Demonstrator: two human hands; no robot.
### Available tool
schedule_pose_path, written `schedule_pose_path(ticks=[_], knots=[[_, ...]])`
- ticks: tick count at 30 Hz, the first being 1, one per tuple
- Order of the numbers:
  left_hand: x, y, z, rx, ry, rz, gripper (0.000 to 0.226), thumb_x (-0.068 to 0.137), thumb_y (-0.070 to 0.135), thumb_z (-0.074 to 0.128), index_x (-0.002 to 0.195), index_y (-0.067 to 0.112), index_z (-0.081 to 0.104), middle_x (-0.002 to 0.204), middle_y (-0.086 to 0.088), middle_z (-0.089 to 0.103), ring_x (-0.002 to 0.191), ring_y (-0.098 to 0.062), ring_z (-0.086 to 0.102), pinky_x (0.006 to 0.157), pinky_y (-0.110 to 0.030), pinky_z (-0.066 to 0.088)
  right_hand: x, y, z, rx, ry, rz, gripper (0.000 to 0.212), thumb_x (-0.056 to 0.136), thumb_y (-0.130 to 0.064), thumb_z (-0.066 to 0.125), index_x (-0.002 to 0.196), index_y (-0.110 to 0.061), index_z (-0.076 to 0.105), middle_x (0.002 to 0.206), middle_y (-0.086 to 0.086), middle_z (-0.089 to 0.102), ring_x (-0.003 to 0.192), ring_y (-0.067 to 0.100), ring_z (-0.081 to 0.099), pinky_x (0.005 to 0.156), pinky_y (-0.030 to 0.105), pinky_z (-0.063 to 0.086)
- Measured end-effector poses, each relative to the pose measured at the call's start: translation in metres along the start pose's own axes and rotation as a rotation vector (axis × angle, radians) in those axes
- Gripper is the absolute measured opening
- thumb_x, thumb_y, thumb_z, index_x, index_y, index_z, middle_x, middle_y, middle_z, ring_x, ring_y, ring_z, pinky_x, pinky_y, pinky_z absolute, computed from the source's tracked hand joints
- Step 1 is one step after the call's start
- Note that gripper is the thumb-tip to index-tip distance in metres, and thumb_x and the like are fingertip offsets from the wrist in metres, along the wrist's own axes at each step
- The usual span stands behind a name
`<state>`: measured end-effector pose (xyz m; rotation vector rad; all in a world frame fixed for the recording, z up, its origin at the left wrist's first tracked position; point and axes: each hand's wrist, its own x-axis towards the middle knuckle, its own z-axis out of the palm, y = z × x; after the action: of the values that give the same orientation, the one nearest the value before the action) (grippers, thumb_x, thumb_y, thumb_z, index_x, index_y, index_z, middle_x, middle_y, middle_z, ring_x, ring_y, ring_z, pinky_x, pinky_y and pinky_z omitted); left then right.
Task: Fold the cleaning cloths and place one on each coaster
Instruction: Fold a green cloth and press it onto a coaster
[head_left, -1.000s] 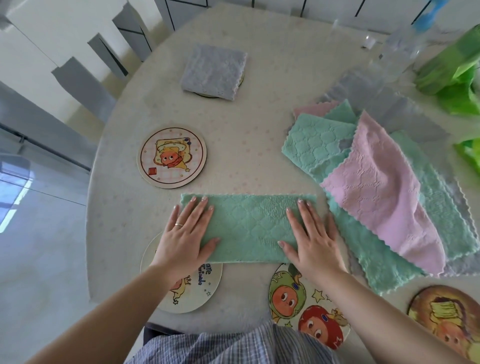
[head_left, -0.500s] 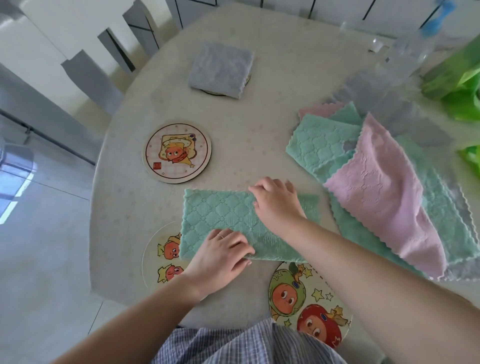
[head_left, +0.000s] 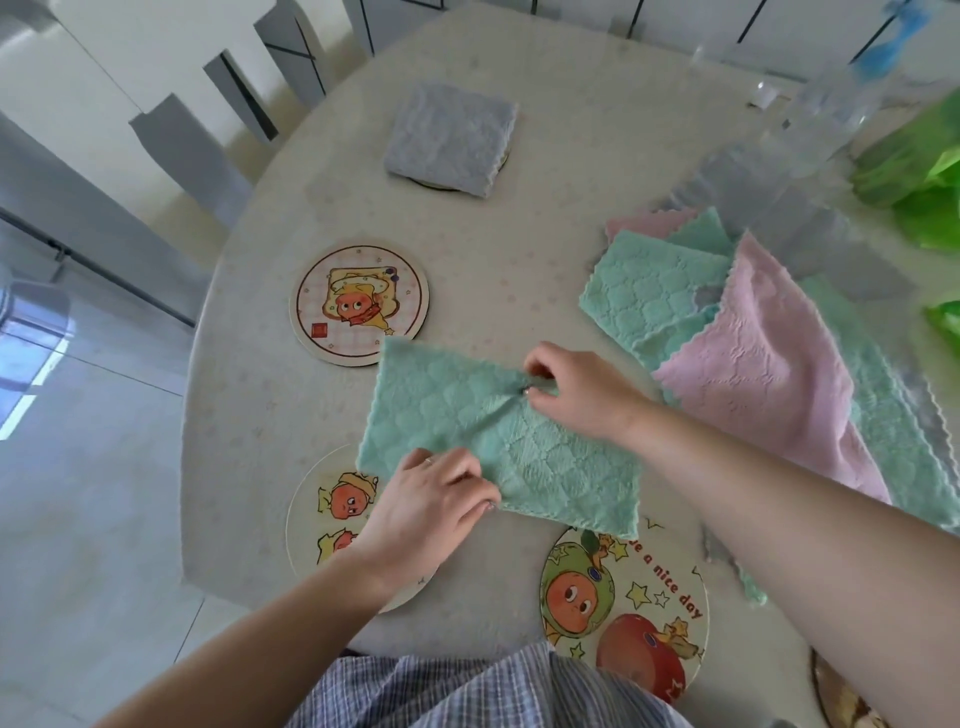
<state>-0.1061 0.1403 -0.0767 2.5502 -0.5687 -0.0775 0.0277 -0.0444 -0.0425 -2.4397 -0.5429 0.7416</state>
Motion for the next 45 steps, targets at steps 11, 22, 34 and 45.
schedule_pose_path(ticks=[11,22,34,45], knots=[[0.016,0.014,-0.033,-0.815,0.140,-0.700,0.015,0.097,0.010,0.041,0.097,0.018,0.054,0.080,0.002,0.057,0.064,-0.002,0.052,0.065,-0.018,0.042,-0.053,0.005,-0.001,0.452,0.180,0.038,0.058,0.093,-0.009,0.051,0.138,-0.042,0.033,0.066,-0.022,0.041,0.047,0.002,0.030,0.049,0.013,0.032],[0.032,0.009,-0.025,-0.794,-0.272,-0.687,0.068,0.092,0.013,0.053,0.145,0.035,0.017,0.141,0.003,0.042,0.100,-0.010,0.059,0.073,-0.013,0.051,-0.079,0.016,0.040,0.546,0.225,0.257,0.054,0.095,-0.009,0.045,0.142,-0.033,0.032,0.147,-0.012,0.033,0.038,0.003,0.035,0.044,0.012,0.037],[0.005,0.009,-0.020,-0.936,-0.276,-0.769,0.042,0.098,0.008,0.037,0.124,0.040,0.047,0.115,-0.007,0.056,0.098,-0.032,0.063,0.084,-0.051,0.053,-0.123,0.020,0.069,0.602,0.142,0.390,0.040,0.094,-0.018,0.049,0.129,-0.038,0.049,0.073,-0.009,0.054,0.061,0.019,0.054,0.061,0.037,0.046],[-0.023,0.017,-0.015,-0.674,-0.327,-0.691,0.043,0.087,-0.001,0.055,0.124,0.022,0.057,0.103,0.004,0.063,0.066,0.002,0.061,0.058,-0.016,0.049,-0.144,0.009,0.085,0.965,0.027,0.598,0.036,0.091,0.001,0.047,0.098,-0.024,0.071,0.105,0.000,0.071,0.098,0.020,0.066,0.091,0.038,0.051]])
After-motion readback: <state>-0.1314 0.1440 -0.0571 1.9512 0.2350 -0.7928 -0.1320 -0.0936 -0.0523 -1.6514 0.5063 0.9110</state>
